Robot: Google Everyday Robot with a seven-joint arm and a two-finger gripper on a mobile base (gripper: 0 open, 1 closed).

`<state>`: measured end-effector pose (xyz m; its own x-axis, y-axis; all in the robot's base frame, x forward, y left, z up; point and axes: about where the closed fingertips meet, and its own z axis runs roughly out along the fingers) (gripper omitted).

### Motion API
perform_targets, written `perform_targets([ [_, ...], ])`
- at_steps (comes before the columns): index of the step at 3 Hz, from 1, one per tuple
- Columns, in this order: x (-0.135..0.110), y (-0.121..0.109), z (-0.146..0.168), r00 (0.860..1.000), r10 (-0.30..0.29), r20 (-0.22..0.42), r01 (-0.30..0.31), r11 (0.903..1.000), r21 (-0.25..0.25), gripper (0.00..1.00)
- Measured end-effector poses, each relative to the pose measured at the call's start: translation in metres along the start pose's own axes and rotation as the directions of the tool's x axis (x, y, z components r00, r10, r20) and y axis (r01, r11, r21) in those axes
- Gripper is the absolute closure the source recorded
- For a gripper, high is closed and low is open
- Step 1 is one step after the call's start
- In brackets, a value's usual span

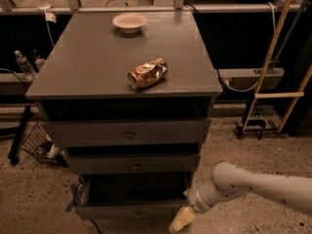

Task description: Close bottom drawer

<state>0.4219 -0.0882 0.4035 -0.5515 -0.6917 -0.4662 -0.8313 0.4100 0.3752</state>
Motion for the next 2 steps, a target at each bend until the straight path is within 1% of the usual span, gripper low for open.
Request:
perform_targets([
  [1,0.024,-0.023,0.042,1.0,0.01,-0.017,-0.01,0.9998,-0.017,0.0],
  [2,0.045,-0.041,0.069,0.997,0.061,-0.035,-0.062,0.9981,-0.007,0.0],
])
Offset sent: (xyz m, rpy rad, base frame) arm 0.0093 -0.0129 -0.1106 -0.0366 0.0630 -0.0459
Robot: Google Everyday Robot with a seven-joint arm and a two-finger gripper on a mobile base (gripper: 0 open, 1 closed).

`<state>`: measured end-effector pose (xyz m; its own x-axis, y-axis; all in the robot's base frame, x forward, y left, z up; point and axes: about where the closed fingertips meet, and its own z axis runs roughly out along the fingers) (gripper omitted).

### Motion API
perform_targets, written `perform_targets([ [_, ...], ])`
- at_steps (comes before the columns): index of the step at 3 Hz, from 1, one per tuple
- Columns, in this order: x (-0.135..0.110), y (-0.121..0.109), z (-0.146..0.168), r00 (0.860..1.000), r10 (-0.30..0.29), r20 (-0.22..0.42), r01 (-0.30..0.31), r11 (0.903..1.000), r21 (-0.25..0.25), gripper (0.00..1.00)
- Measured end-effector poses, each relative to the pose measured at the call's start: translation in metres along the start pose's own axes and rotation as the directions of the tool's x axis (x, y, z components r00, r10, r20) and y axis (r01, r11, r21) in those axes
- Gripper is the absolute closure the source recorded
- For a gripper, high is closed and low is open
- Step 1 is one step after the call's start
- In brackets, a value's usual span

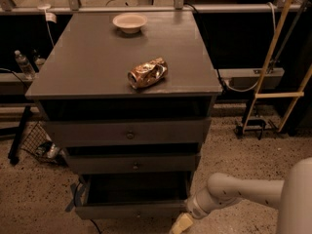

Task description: Close bottom drawer

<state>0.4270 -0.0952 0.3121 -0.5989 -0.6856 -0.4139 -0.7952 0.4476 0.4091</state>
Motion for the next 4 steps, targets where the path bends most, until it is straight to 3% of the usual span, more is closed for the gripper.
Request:
perform_targets([
  [1,0.012,-0.015,0.017,0.998,0.063,-0.012,-0.063,0.9978,0.021,0.0],
  [2,0.031,-0.027,0.033,0.99,0.137,-0.027,-0.136,0.9898,0.043,0.0],
  [3,0.052,-0.038,0.049,0.975,0.215,-0.051,-0.212,0.9751,0.067,0.2],
  [4,0.062,-0.043,0.059,0.967,0.249,-0.062,-0.244,0.9671,0.07,0.42],
])
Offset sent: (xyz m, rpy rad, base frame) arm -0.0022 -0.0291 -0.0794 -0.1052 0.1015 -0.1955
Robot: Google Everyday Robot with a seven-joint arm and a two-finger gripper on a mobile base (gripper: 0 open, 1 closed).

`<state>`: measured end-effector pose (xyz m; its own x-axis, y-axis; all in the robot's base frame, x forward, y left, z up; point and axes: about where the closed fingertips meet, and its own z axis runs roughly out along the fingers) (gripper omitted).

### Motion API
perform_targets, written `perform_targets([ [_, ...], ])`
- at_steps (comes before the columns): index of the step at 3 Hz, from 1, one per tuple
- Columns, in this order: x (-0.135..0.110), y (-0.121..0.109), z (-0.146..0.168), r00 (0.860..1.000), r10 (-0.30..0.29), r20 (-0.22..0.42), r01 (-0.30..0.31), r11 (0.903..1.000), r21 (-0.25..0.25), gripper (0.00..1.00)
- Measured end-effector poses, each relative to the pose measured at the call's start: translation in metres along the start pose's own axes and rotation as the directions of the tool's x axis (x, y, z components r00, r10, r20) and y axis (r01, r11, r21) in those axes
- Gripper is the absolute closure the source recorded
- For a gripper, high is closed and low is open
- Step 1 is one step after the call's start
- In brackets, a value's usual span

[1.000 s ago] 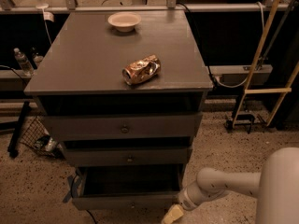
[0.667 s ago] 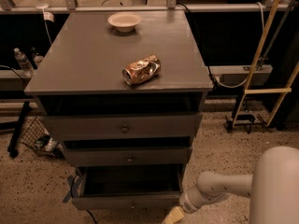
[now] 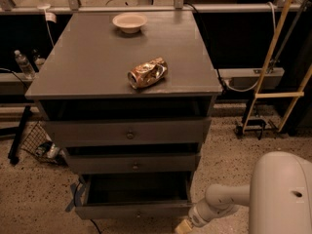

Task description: Close bottom drawer

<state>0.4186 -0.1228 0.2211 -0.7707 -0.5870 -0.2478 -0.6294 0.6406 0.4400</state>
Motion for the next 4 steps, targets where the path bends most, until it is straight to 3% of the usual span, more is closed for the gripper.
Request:
perform_targets([
  [2,-0.013,-0.001,0.033,1.0,0.018,0.0,-0.017,0.9979,-0.063,0.9],
  [3,-0.012,-0.001,0.034,1.0,0.018,0.0,-0.018,0.9979,-0.062,1.0],
  [4,-0.012,-0.001,0.034,1.0,0.018,-0.001,-0.018,0.9979,-0.062,1.0],
])
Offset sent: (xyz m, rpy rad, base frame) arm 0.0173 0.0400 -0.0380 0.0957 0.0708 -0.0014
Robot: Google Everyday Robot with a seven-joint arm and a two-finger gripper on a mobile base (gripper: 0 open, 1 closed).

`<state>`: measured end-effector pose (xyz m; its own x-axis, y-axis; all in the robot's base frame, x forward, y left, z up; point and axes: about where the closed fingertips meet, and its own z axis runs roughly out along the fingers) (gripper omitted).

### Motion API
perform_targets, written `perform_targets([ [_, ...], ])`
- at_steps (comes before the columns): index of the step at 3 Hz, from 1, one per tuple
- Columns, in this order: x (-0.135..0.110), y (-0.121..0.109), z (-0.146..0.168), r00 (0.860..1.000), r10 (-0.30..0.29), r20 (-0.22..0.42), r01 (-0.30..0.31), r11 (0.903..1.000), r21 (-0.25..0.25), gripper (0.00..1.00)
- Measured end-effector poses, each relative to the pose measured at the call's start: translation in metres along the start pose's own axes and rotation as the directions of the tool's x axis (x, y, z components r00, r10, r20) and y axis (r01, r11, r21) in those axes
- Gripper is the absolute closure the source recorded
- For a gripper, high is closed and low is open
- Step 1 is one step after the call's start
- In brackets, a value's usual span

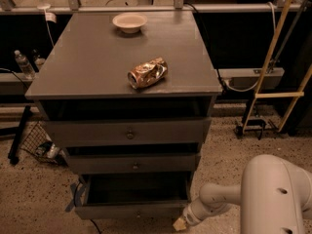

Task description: Close bottom drawer

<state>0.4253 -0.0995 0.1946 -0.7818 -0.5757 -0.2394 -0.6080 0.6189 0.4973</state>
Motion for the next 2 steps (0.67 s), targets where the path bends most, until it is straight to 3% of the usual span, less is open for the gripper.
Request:
perform_targets([
  [1,0.001,-0.003,0.004,1.0,0.013,0.001,-0.013,0.9999,0.004,1.0],
  [2,-0.008,-0.02,0.007,0.998,0.044,0.037,-0.046,0.9978,0.048,1.0],
])
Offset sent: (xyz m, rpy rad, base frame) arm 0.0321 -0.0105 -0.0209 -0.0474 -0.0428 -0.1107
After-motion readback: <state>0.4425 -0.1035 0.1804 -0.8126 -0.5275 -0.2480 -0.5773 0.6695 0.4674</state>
